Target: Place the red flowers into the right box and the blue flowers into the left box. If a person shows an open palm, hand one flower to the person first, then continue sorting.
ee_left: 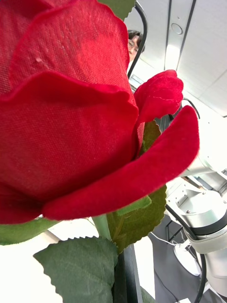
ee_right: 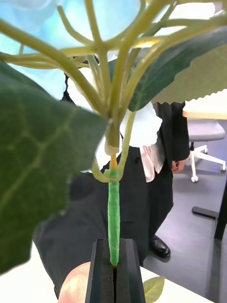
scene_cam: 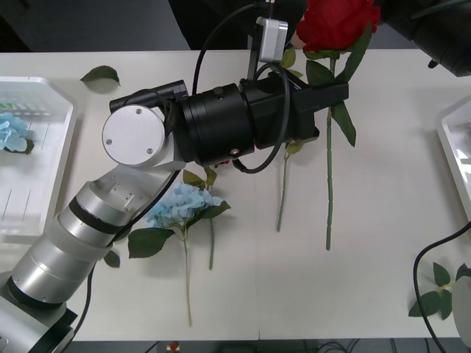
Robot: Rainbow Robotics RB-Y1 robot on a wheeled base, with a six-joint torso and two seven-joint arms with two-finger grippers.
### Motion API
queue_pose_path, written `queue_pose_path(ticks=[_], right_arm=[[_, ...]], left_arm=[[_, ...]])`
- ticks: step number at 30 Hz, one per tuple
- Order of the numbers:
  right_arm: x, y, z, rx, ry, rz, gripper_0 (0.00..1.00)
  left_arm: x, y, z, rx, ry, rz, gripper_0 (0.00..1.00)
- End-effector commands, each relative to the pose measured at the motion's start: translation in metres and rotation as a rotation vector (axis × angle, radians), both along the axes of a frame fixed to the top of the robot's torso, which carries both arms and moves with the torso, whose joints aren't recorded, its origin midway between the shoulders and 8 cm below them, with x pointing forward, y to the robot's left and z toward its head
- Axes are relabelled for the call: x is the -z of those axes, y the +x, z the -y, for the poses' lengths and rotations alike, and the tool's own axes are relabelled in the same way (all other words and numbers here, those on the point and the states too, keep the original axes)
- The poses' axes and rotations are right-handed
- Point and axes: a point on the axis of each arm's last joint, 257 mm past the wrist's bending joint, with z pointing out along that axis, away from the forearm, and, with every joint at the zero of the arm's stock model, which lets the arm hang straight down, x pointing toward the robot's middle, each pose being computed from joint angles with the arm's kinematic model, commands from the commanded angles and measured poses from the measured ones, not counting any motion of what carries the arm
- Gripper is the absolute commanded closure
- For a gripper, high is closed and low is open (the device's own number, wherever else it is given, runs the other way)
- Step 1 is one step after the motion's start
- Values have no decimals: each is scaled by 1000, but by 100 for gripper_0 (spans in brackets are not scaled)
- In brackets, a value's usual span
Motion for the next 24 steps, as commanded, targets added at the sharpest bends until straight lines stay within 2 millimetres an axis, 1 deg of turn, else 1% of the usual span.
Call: queue_pose_path(ticks=[1,6,7,8,9,10,12,14,15,24], right_arm=[[-21,-9,-15,-26,-16,68,100],[-22,-10,-17,-33,-16,73,100],[-21,-10,-18,-35,-18,74,96],[-22,-11,-18,-37,-19,76,83],[-21,-11,-17,-37,-17,76,56],[-20,-11,-17,-37,-18,74,34],[-17,-11,-17,-38,-22,73,12],[-15,-12,-16,-38,-24,73,2],[-13,-13,-17,-45,-22,69,0],[-6,-20,-23,-92,-14,58,0]], left_arm=[[-16,-3,-2,-3,-17,52,100],[-15,-3,-2,-3,-16,51,100],[-15,-3,-2,-3,-16,53,100],[-15,-3,-2,-4,-18,52,100],[-15,-3,-2,-2,-17,52,100],[-15,-3,-2,-3,-15,54,100],[-15,-3,-2,-3,-16,53,100],[-16,-3,-2,-3,-18,53,100],[-15,-3,-2,-3,-17,51,100],[-14,-3,-2,-3,-18,50,100]])
